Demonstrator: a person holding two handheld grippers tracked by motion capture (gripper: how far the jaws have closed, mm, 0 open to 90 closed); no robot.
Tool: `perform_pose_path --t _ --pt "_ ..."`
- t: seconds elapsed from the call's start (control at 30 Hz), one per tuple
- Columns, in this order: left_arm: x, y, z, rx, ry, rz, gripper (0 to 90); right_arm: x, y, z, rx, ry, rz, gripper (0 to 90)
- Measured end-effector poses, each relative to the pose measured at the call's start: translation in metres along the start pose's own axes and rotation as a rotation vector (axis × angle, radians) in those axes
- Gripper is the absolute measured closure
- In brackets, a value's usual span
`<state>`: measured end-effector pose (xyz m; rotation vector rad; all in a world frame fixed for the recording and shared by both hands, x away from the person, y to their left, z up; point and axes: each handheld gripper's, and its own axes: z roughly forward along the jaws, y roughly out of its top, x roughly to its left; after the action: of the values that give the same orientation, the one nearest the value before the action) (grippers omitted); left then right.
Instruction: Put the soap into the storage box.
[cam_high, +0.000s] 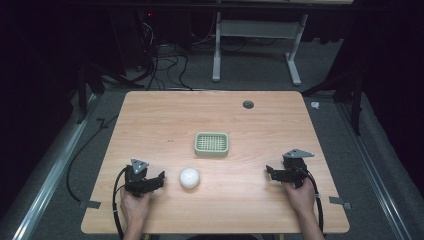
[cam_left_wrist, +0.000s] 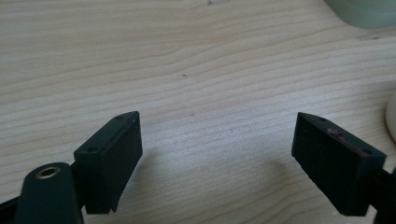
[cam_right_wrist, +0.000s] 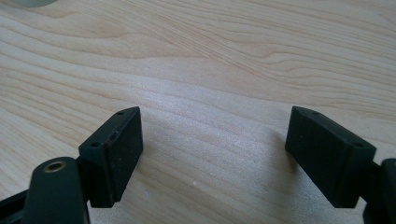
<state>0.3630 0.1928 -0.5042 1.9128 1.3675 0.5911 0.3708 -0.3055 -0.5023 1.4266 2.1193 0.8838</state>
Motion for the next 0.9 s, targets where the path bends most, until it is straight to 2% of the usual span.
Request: perform_pose_path --t 0.1,0.37,0.43,0.63,0.73,0.9 --pt "0.003 0.000 -0.005 -0.012 -0.020 -0.026 17.1 0.001 0.000 0.000 0.003 -0.003 -0.004 19.8" --pt "0.000 0.004 -0.015 -0.037 -0.045 -0.023 16.7 0.001 0.000 0.000 0.003 -0.003 -0.004 19.8" --pt "-0.003 0.007 -0.019 -0.050 -0.069 -0.021 16.8 0.001 0.000 0.000 0.003 -0.004 -0.004 19.8" --pt "-0.009 0.013 -0.024 -0.061 -0.094 -0.002 16.8 0.001 0.000 0.000 0.003 -0.003 -0.004 19.8" --pt "-0.015 0.019 -0.029 -0.075 -0.126 0.007 16.4 0.001 0.000 0.000 0.003 -0.003 -0.004 19.8" --pt "-0.023 0.025 -0.032 -0.061 -0.154 0.030 15.7 0.000 0.000 0.000 0.004 -0.002 -0.004 19.8"
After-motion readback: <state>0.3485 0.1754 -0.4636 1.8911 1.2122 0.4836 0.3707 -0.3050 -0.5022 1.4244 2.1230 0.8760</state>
